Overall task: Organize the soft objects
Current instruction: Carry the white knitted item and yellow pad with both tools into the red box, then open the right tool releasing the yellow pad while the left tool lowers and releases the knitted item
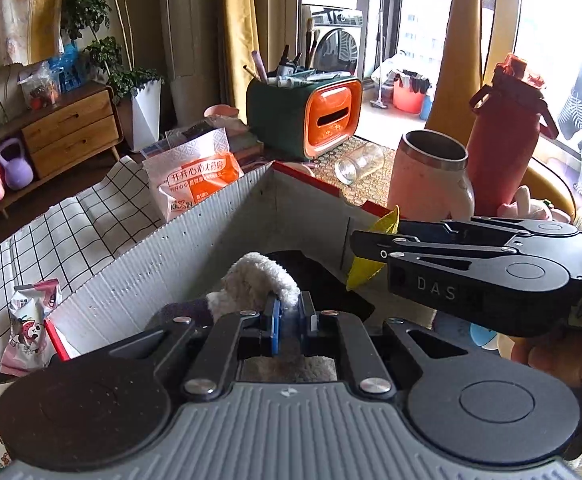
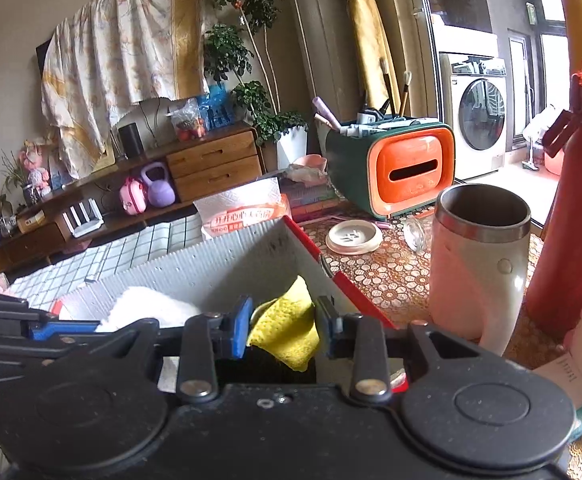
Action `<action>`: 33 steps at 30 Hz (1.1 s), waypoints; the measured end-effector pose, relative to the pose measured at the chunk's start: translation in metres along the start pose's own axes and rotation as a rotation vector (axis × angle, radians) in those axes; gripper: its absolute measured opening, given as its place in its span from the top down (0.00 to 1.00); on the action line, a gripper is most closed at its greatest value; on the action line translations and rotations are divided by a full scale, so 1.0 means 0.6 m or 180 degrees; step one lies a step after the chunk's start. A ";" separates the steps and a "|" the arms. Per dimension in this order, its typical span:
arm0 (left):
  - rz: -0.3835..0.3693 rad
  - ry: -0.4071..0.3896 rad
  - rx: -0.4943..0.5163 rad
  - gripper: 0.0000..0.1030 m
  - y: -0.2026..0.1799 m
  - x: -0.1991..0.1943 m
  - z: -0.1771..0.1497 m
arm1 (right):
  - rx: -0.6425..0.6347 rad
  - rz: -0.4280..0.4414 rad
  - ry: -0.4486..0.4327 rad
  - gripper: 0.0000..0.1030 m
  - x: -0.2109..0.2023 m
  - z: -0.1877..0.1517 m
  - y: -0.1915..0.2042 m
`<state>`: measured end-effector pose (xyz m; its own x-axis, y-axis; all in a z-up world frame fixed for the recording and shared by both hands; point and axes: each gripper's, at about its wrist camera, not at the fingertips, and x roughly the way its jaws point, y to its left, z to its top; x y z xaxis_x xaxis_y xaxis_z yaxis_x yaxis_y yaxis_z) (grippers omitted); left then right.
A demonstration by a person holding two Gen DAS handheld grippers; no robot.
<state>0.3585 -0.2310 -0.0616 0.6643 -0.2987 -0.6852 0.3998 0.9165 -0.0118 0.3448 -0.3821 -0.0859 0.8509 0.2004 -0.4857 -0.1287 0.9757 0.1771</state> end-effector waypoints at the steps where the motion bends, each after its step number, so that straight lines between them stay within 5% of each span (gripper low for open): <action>1: -0.0001 0.0042 -0.0021 0.91 0.002 0.011 -0.001 | -0.0018 0.0002 0.0010 0.68 0.004 -0.003 0.001; 21: 0.0064 0.0690 -0.0175 0.91 0.028 0.111 -0.021 | -0.0410 -0.0007 0.0180 0.66 0.034 -0.030 0.025; 33: 0.0119 0.0676 -0.0152 0.91 0.024 0.091 -0.020 | -0.0499 -0.0026 0.0343 0.62 0.026 -0.032 0.032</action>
<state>0.3930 -0.2307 -0.1078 0.5282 -0.2062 -0.8237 0.3437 0.9390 -0.0147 0.3460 -0.3584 -0.1066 0.7938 0.1923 -0.5770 -0.2069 0.9775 0.0411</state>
